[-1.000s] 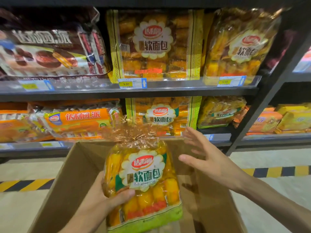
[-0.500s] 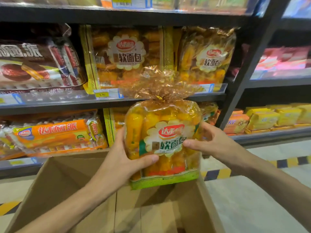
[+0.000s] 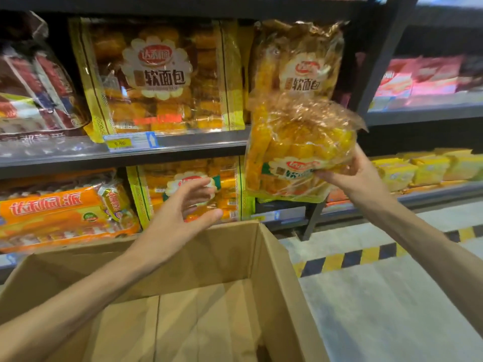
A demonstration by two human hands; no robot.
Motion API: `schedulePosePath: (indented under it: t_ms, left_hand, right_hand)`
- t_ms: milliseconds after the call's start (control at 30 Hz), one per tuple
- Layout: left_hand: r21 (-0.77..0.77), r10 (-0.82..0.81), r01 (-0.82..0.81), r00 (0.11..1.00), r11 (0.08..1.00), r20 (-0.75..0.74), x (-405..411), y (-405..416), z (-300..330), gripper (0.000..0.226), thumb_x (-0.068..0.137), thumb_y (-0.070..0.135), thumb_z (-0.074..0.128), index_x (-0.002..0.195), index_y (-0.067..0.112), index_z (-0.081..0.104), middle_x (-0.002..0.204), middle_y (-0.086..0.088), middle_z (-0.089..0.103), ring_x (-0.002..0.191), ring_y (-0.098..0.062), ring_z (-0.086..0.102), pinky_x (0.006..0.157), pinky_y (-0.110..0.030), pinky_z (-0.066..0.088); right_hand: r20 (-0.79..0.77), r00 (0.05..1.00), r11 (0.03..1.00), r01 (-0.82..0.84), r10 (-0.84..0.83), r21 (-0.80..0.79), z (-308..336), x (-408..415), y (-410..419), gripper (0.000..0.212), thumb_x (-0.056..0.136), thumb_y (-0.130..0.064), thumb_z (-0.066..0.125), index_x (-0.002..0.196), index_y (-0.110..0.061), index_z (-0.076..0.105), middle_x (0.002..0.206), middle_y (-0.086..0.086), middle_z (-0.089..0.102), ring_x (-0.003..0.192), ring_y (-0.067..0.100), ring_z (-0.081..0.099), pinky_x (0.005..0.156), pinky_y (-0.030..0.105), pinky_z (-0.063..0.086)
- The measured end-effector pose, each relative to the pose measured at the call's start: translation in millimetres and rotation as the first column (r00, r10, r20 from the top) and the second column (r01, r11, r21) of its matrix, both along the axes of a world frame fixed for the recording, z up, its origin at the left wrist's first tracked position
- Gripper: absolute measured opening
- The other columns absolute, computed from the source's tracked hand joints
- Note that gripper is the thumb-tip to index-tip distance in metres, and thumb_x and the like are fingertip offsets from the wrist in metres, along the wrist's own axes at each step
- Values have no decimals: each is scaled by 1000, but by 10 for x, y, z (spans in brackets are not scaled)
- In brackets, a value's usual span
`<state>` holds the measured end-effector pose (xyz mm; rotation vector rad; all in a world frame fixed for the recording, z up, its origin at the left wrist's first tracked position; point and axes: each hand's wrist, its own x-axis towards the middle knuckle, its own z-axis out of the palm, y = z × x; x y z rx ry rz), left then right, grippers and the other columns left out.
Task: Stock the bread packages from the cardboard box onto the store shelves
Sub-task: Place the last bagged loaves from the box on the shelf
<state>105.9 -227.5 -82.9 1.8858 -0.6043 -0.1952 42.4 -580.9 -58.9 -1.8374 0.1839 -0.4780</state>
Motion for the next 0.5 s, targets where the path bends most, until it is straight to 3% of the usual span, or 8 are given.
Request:
schedulePosePath:
  t_ms: [200, 500]
  left_hand:
    - [168, -54, 37, 993, 985, 100, 114, 44, -170, 53, 86, 51, 71, 137, 40, 59, 139, 25, 60, 133, 3, 52, 116, -36, 42]
    - [486, -139, -29, 941, 874, 307, 304, 196, -344, 65, 86, 71, 55, 145, 45, 46, 144, 30, 47, 135, 10, 39, 111, -25, 38]
  right_hand:
    - [-69, 997, 999, -36, 37, 14, -371, 424, -171, 69, 86, -16, 82, 145, -27, 48, 136, -10, 65, 120, -1, 63, 103, 29, 51]
    - [-49, 999, 1000, -24, 24, -10, -760, 799, -251, 66, 90, -6, 74, 145, -30, 46, 136, -6, 64, 124, 3, 62, 106, 35, 50]
